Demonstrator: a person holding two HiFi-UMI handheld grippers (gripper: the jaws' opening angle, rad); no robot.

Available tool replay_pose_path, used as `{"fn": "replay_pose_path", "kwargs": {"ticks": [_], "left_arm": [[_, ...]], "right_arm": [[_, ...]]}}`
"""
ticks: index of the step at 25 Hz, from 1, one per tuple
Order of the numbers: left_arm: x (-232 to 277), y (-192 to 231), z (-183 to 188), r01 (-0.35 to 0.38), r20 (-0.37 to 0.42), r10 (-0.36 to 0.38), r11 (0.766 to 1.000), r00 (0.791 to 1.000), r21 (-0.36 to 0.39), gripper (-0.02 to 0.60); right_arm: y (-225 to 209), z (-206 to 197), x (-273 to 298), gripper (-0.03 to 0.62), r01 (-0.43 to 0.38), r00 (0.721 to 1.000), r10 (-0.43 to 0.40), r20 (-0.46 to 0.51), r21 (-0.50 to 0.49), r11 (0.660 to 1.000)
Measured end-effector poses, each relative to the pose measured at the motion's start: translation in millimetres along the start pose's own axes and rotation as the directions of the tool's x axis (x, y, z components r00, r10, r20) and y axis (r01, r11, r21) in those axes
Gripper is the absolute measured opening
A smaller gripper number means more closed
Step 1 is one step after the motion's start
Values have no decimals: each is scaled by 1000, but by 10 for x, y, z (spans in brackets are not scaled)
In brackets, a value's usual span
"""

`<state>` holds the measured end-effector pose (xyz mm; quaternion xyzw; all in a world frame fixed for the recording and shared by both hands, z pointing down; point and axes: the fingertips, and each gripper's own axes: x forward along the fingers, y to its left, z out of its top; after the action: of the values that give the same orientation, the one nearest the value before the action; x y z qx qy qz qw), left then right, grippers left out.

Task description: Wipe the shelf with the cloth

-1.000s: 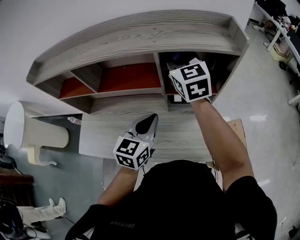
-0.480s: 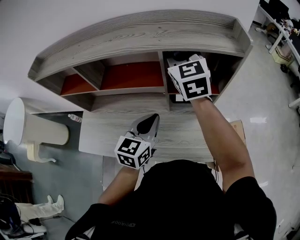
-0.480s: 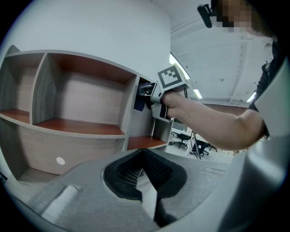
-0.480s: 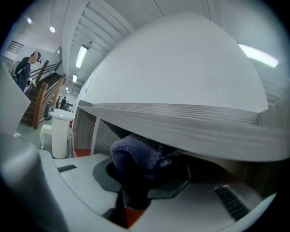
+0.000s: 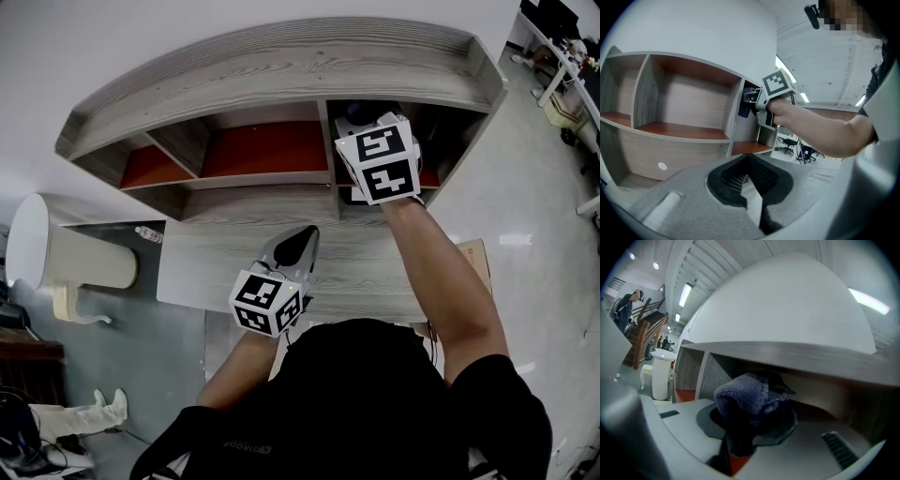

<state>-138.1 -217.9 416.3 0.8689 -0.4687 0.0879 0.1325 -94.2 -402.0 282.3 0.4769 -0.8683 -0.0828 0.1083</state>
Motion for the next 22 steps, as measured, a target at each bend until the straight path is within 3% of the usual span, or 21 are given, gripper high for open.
{"fn": "replay_pose_path", "kwargs": {"ticks": [22], "left_arm": [[-28, 79, -88, -12, -16, 12, 1000, 1000, -17, 8]], "right_arm": [[212, -988, 139, 104, -31, 987, 51, -150, 139, 990]]}}
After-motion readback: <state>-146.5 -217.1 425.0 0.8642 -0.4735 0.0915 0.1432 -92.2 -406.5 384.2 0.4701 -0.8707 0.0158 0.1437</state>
